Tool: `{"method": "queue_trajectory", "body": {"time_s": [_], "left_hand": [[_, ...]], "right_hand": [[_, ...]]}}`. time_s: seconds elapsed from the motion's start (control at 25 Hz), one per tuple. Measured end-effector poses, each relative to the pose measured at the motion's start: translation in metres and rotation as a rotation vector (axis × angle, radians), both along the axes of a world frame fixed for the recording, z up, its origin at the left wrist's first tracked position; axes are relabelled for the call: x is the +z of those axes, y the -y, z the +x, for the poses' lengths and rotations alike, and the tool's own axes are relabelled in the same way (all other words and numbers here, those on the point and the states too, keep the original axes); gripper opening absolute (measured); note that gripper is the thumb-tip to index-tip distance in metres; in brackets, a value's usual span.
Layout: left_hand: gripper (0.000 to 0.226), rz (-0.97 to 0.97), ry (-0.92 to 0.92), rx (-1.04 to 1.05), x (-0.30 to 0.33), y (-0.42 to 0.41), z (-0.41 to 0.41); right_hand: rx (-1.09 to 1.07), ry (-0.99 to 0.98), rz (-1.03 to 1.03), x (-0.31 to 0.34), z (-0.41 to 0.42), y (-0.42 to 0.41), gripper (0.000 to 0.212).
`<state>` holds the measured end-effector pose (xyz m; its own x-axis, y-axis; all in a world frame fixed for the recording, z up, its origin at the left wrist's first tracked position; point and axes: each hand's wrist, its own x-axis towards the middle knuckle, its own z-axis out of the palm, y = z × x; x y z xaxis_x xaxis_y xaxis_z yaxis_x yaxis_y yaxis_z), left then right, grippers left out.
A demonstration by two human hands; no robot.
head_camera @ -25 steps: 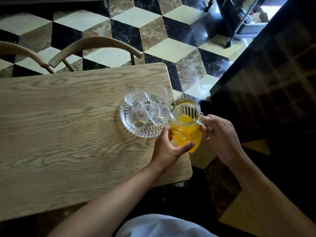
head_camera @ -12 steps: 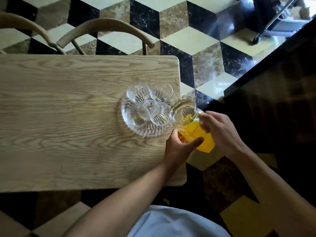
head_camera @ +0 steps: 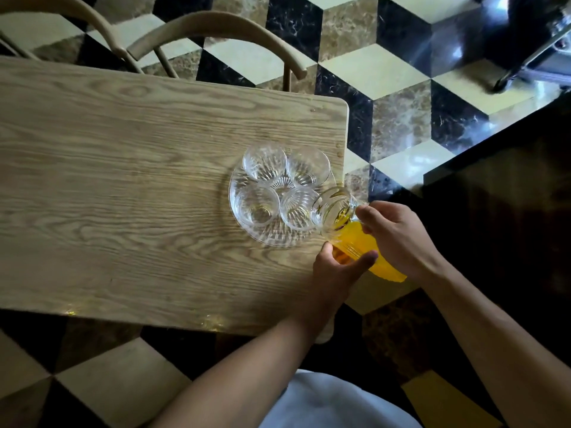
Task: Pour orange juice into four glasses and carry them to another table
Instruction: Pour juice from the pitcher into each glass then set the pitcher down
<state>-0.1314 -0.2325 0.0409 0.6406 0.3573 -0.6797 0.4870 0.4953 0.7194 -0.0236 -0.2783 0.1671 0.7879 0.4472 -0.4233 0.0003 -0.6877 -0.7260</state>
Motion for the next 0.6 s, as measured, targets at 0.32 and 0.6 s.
{"method": "queue_trajectory", "body": {"time_s": [0.32,0.6], "left_hand": [[0.059,-0.051,0.055,0.049,0.000,0.011,0.008],[0.033,-0.132,0.084,0.081,0.000,0.019,0.013]], "right_hand": [[0.069,0.024,-0.162,0.010,0.007,-0.013,0.043],[0.138,0.067,-0.215,0.012,0.011,-0.019,0.042]]}}
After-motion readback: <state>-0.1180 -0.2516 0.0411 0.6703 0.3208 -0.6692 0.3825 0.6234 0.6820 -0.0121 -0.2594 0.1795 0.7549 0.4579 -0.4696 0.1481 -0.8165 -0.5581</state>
